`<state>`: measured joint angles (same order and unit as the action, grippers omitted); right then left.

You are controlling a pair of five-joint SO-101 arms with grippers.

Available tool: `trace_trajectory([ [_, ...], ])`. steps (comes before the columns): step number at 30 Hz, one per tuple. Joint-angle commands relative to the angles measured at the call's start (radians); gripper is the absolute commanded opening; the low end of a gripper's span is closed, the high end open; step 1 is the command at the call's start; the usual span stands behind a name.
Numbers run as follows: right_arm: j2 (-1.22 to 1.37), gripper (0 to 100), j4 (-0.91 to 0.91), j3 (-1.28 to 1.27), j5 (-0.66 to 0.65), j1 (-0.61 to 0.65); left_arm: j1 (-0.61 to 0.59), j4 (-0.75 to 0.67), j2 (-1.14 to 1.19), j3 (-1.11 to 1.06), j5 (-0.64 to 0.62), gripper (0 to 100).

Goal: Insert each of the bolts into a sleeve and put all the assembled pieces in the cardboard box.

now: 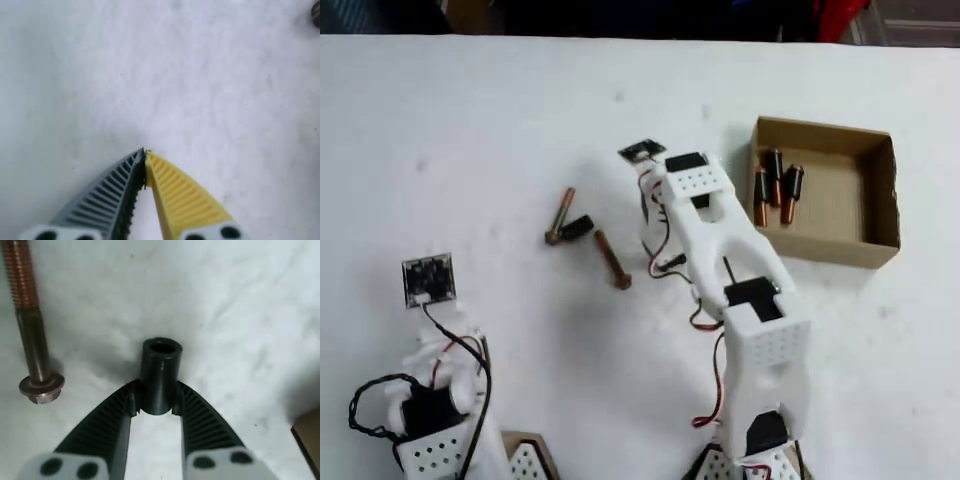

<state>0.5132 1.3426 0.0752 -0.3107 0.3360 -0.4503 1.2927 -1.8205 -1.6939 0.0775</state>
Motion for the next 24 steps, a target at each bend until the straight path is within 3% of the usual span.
trace_trajectory([
  [1, -0.008, 2.6, -0.002, 0.012, -0.023, -0.007, -0.005, -0.005, -0.007, 0.002, 0.011, 2],
  [6, -0.047, 11.6, 0.004, 0.006, -0.074, -0.007, -0.005, -0.005, -0.007, 0.002, 0.011, 2],
  [24, -0.062, 12.2, -0.111, 0.012, -0.127, -0.002, -0.005, -0.005, -0.007, 0.002, 0.011, 2],
])
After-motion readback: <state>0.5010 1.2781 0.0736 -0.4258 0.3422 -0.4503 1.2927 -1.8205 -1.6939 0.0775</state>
